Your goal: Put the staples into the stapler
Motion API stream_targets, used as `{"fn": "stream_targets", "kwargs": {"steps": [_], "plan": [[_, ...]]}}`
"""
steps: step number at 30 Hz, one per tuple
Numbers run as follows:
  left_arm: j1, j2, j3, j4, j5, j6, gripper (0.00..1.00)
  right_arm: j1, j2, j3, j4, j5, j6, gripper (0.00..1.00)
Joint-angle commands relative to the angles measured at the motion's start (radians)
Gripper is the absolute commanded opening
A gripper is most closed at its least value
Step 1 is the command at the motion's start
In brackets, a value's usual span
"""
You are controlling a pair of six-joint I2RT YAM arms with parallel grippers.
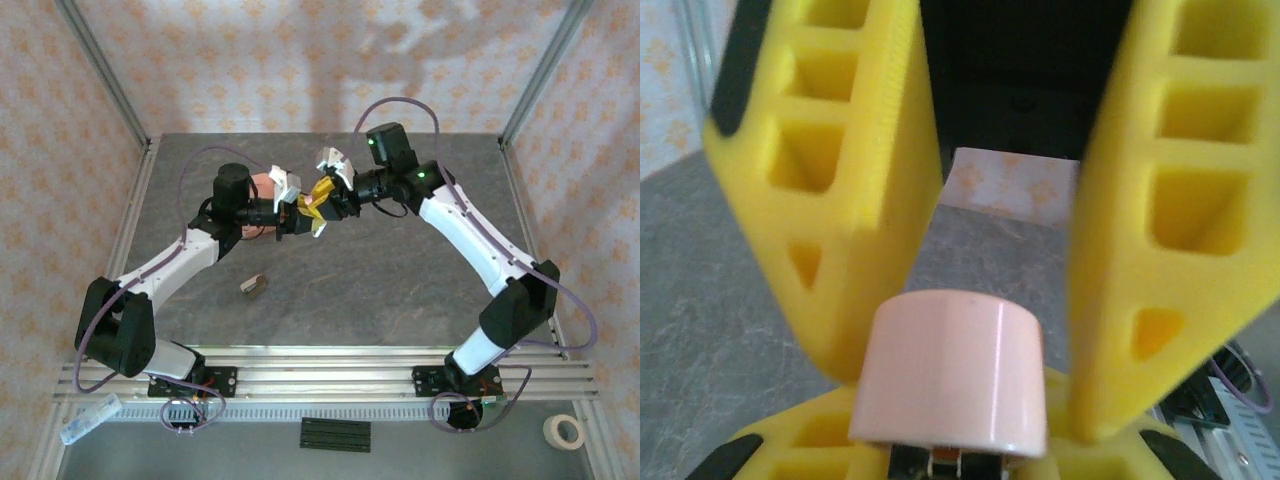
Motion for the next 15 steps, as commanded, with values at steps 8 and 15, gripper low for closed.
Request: {"fn": "stream_targets", "kwargs": {"steps": [8,15], "plan": [[-0.024,0.018,0.039,-0.141,-0.421,-0.148,0.00,-0.041,-0.145,-0.193,0.322,0.415,0.541,0.51],[-0.140,0.073,0.110,-0.351,-0.760,-0.248,0.00,-0.041,-0.152,-0.343,0.343,0.743,0.949,0.51]]}}
